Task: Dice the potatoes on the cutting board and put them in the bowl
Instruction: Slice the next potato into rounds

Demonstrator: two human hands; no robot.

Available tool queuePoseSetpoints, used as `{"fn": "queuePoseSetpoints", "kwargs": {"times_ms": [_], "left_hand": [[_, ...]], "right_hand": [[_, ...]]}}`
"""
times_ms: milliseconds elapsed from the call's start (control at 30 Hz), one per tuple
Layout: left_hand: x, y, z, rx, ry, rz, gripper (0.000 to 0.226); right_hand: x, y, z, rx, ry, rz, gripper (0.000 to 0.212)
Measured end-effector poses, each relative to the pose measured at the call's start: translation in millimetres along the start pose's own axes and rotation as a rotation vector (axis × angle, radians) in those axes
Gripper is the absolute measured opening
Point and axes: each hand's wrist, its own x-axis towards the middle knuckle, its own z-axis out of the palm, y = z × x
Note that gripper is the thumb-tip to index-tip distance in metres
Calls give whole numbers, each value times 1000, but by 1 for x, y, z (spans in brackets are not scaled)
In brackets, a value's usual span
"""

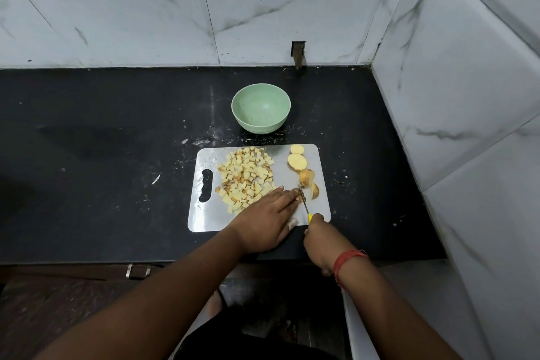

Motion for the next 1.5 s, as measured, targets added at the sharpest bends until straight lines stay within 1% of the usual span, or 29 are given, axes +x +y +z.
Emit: {"fn": "queuePoseSetpoints", "kwargs": {"times_ms": [67, 333, 533, 700, 733, 833, 933, 1100, 1167, 1233, 1400, 1500], "left_hand": [[0, 1, 1, 9, -2, -4, 55], [3, 4, -1, 15, -10, -24, 57], [2, 7, 1, 42, 14, -25, 54], [0, 7, 4, -7, -3, -62, 52], [-1, 7, 3, -17, -13, -73, 53], [-6, 11, 1, -53, -9, -110, 57], [-13, 17, -2, -62, 18, -170, 64], [-13, 16, 1, 9, -50, -154, 70], [-13, 14, 2, 8, -51, -147, 70], [-14, 15, 3, 3, -39, -142, 68], [-13, 14, 5, -16, 2, -130, 64], [-14, 10, 6, -21, -7, -125, 63]], "right_hand": [[2, 0, 3, 9, 5, 8, 35], [-2, 11, 12, 38, 15, 18, 30], [-13, 18, 20, 34, 6, 17, 35], [-30, 28, 26, 20, 7, 33, 29], [-33, 29, 27, 23, 12, 34, 26], [-42, 29, 24, 68, 74, 24, 5], [-43, 21, 19, 85, 143, -21, 7], [-25, 7, 11, 54, 125, -17, 9], [-18, 3, 9, 40, 105, -5, 17], [-13, 1, 10, 25, 93, 7, 20], [-7, 0, 15, -28, 66, 20, 19], [-4, -3, 13, -32, 50, 14, 13]]}}
